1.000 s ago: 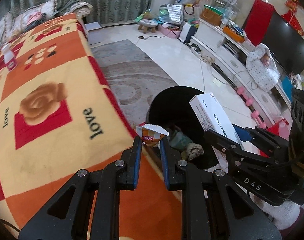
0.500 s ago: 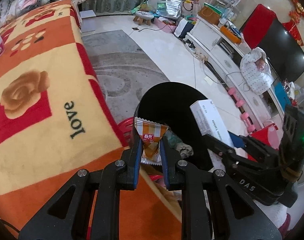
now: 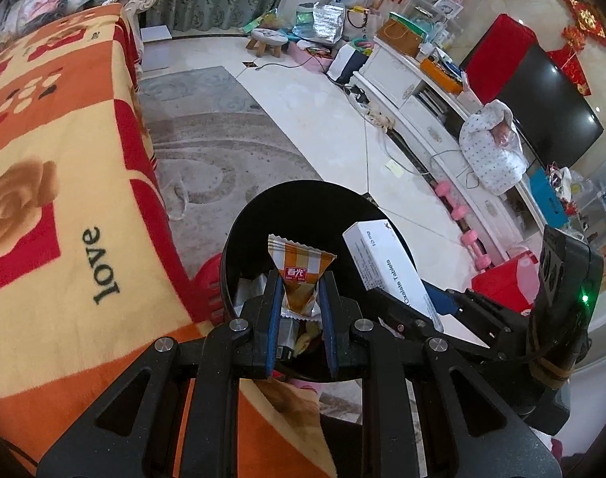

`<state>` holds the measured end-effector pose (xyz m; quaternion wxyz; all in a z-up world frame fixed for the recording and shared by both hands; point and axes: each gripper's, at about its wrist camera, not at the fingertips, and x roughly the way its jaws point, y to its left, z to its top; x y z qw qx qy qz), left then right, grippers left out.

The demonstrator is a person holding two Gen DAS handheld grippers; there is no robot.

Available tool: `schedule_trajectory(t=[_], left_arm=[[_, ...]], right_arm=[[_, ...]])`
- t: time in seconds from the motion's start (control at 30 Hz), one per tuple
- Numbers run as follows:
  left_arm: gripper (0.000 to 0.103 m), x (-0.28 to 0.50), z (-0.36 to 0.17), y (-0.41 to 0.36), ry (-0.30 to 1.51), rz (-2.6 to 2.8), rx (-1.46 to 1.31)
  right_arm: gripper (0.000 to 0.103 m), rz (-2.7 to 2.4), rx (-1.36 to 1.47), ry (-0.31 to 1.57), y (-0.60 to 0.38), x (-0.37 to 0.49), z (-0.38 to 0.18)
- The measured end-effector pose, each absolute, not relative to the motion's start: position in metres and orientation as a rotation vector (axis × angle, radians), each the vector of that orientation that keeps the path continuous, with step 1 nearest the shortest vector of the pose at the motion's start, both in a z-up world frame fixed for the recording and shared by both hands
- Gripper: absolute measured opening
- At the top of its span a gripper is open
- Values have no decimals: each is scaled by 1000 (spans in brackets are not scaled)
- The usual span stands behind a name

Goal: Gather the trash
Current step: 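Open the right tool to drop the box while the left tool drops the wrapper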

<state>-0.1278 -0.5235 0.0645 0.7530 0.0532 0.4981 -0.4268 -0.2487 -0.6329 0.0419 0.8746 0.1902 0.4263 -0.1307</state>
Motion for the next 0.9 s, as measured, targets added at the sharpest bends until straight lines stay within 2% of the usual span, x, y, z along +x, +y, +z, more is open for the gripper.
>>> schedule_trajectory(t=[0.37,0.57,0.73,0.9], left_arm=[[16,-124,57,-525,1093,-914,134],[18,-123,56,-523,1103,-931,119],[43,-119,57,-514,1094,-941,71],[46,-123,65,-504,1056,-921,71]], right_arm=[[42,-278,408,898,-635,-245,37],[45,-284,414,887,-634,-245,41],[45,-298,417,871,-633,-252,44],[46,-320,411,851,-629,-259,50]])
